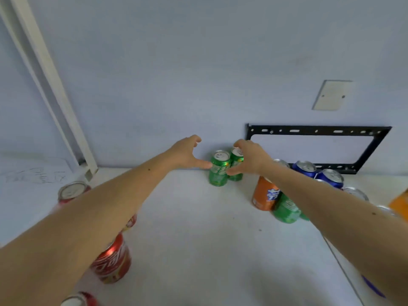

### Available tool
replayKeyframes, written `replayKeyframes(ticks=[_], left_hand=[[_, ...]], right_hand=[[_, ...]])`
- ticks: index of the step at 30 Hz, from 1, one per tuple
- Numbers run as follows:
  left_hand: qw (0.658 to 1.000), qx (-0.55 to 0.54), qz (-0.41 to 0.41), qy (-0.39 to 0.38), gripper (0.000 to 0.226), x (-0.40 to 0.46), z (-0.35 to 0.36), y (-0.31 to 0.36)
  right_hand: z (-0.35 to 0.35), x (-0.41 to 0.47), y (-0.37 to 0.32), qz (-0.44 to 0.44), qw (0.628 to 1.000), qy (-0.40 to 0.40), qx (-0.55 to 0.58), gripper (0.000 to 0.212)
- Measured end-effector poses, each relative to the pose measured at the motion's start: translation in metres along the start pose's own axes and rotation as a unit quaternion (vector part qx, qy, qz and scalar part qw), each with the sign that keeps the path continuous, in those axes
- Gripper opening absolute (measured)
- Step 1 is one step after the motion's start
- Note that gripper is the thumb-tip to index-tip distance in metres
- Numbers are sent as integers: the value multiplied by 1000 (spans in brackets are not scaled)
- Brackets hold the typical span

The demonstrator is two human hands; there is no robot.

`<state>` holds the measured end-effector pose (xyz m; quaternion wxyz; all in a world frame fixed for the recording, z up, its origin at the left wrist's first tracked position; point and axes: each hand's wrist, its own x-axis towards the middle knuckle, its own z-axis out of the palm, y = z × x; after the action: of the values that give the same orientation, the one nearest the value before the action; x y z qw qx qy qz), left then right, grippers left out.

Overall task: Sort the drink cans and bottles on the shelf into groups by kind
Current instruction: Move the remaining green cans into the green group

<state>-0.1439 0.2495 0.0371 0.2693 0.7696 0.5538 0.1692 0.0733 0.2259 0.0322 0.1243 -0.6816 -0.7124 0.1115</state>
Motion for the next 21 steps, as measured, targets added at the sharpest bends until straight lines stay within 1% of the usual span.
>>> replayKeyframes(ticks=[3, 6, 8, 9, 11, 13, 15, 16, 21], left_hand=[[1000, -15, -3, -21, 104, 27, 40, 9], [1000, -14, -15, -10, 113, 48, 71, 11], [999, -23, -23, 9, 112, 58, 86, 10], [999, -34, -24, 19, 108, 62, 92, 9], [998, -46, -21, 47, 91, 67, 99, 7], [996, -49, -23, 73, 77, 68, 102, 5], [994, -55, -31, 92, 73, 64, 101, 5], [993, -59, -36, 98, 73, 61, 98, 5], [991, -77, -52, 95, 75, 22, 75, 1]], right_hand=[[-4, 28, 25, -19, 997, -37, -66, 99], [-3, 54, 34, -45, 988, -85, -119, 110], [2, 66, 37, -65, 982, -114, -137, 113], [5, 71, 37, -79, 978, -124, -145, 112], [11, 77, 39, -106, 973, -129, -156, 109], [14, 81, 42, -117, 974, -119, -156, 95], [13, 81, 44, -117, 977, -105, -142, 82], [12, 79, 44, -115, 979, -103, -131, 80], [-5, 51, 34, -95, 990, -75, -75, 77]])
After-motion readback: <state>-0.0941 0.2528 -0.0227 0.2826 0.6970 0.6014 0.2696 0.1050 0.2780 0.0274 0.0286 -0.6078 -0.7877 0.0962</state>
